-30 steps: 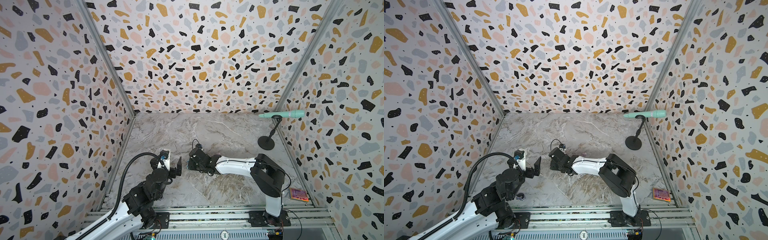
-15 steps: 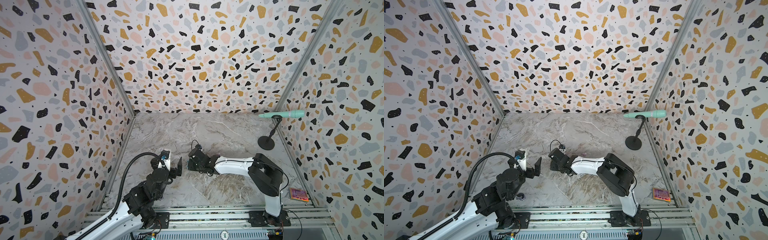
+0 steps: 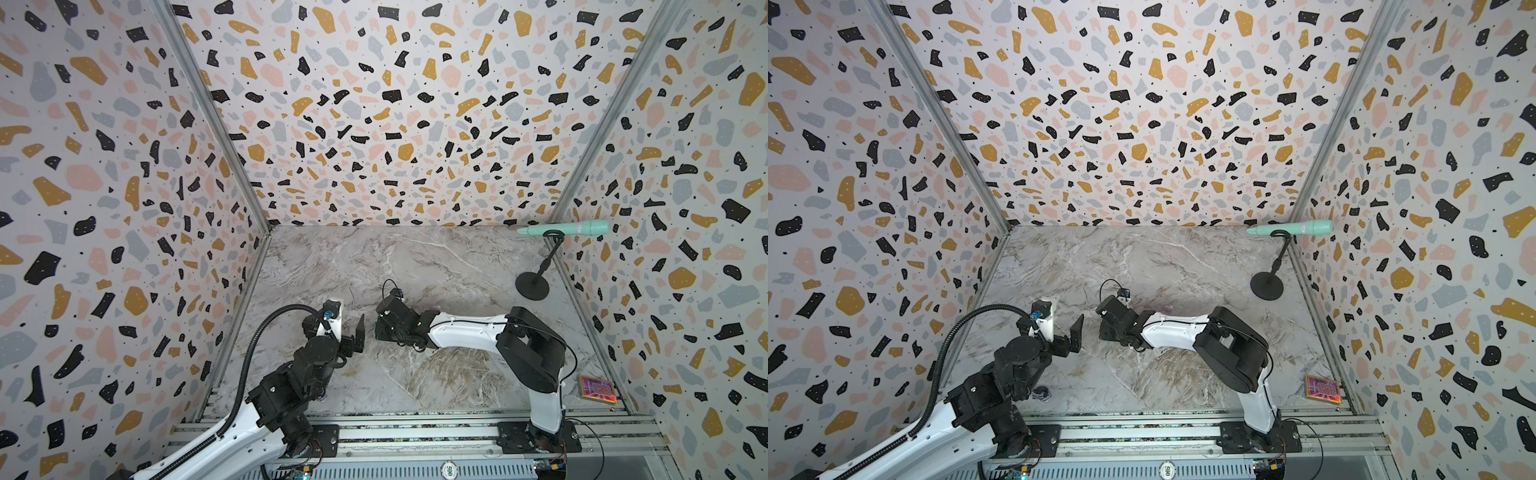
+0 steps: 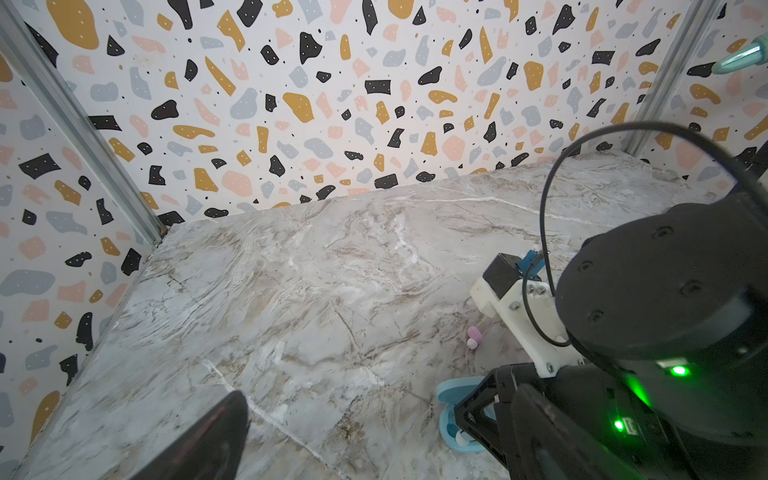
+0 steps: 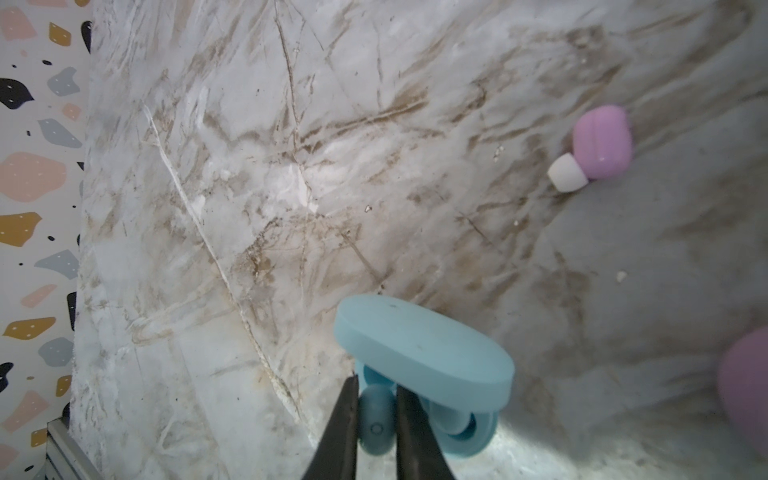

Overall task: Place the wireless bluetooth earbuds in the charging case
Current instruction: 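Lower the earbud into the empty case slot with the right gripper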

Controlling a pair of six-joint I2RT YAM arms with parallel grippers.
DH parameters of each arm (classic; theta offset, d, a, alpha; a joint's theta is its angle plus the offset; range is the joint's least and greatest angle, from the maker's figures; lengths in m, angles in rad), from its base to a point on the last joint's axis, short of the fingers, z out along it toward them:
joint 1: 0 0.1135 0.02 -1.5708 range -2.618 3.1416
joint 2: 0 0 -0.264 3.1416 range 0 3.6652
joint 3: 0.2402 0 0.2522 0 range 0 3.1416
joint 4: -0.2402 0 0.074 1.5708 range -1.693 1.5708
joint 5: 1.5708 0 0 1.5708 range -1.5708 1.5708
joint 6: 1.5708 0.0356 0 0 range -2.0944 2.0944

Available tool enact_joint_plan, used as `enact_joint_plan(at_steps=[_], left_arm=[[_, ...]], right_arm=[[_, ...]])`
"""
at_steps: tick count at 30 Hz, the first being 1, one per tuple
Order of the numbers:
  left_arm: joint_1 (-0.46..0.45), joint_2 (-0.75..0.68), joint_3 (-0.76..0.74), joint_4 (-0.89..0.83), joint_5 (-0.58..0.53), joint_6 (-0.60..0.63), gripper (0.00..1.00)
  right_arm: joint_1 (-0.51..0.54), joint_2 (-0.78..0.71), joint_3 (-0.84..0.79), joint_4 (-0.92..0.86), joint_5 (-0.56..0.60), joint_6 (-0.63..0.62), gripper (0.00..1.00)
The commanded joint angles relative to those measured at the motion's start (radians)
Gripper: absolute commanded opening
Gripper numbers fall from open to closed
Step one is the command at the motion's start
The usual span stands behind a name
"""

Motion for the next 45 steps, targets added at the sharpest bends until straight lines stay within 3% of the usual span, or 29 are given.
enact_joint_plan(at_steps=[1,45], left_arm=[[0.007,0.001,0.006,0.027,0.005,0.006,1.00],[0.006,0.014,0.008,0.024,0.018,0.007,1.00]], right_arm=[[0.007,0.000,0.043,-0.011,0.024,0.011,0.17],[0.006,0.030,0.047,-0.011,0.047,0.034,0.16]])
